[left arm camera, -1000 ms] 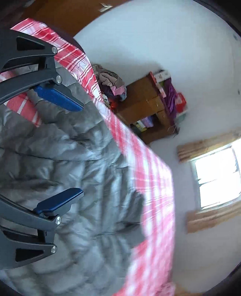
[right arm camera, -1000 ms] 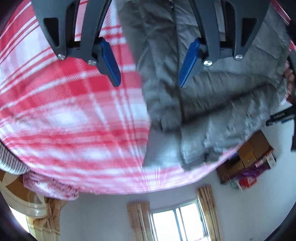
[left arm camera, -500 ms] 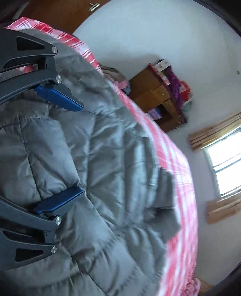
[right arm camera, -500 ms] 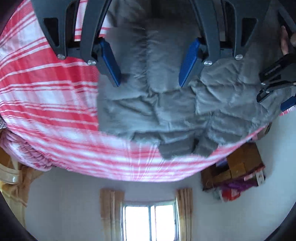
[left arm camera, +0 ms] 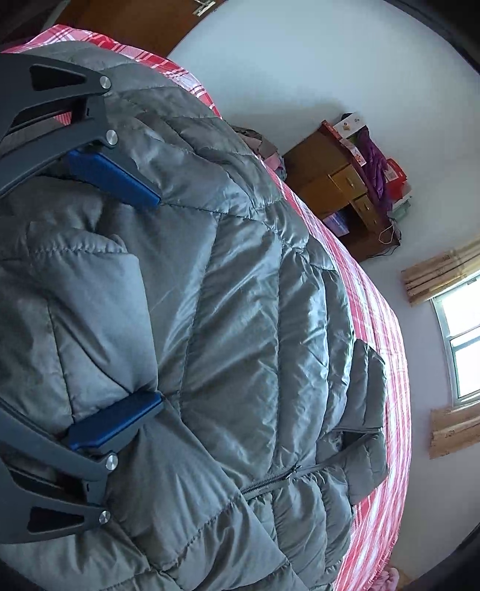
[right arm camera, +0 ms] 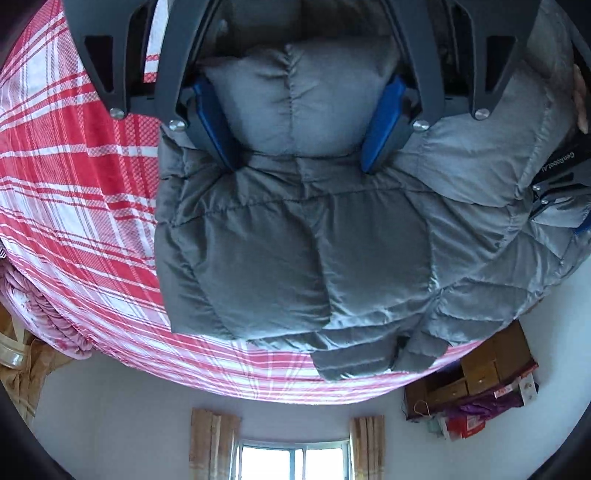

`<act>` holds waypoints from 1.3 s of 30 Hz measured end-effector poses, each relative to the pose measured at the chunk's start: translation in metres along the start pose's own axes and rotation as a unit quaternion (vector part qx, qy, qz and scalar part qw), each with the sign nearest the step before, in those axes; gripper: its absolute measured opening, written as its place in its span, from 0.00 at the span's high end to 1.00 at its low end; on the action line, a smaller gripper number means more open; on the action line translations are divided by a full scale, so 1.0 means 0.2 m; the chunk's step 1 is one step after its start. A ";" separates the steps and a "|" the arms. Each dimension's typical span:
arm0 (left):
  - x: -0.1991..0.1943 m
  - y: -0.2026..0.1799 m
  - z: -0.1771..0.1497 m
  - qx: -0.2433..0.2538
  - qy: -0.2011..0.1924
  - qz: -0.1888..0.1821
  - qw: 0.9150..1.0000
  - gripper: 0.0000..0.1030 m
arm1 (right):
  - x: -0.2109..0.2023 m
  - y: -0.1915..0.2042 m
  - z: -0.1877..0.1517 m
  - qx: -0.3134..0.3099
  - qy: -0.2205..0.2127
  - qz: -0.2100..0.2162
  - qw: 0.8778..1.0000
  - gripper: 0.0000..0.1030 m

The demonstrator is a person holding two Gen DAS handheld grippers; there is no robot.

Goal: Fold large clothes

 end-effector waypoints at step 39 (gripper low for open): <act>-0.07 0.14 0.03 -0.009 -0.011 -0.047 0.999 0.01 | 0.05 0.31 -0.04 -0.035 0.024 0.016 0.999 0.20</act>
Point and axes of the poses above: each gripper's, at about its wrist camera, not at the fingertips, and x roughly the way its jaws point, y to its left, z to its top, the point moved 4 cm from there along x, roughly the way its jaws point, and after that the axes turned 9 degrees about z, right-handed, at the moved point
